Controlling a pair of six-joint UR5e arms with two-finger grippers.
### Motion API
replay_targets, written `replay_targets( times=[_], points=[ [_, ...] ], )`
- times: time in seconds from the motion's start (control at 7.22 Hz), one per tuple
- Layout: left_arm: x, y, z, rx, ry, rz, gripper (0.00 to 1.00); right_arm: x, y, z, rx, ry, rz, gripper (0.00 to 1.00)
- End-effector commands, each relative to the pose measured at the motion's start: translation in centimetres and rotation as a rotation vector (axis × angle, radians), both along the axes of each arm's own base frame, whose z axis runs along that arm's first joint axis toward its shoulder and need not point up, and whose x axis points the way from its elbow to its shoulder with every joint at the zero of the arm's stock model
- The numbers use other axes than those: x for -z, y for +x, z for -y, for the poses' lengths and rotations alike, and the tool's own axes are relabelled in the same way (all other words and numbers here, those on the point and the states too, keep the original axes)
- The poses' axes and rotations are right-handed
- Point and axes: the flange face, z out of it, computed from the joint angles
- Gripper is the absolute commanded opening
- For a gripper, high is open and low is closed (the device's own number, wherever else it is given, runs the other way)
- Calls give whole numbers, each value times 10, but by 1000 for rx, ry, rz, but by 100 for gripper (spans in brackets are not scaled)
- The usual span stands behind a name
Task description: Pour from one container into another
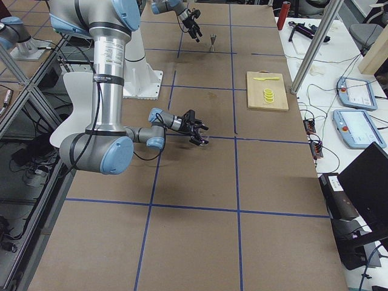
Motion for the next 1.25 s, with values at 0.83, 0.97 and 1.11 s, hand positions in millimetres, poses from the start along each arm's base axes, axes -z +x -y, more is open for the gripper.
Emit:
replay_targets(
  times=[0.83, 0.97, 1.11],
  points=[
    [6, 3, -4, -34, -16, -22, 100, 12, 73, -42, 176, -93, 8, 100],
    [10, 4, -7, -61, -27, -35, 100, 7, 80, -47, 216, -124, 0, 100],
    [18, 3, -12, -101, -41, -53, 100, 2, 83, -53, 275, -167, -4, 100]
  ],
)
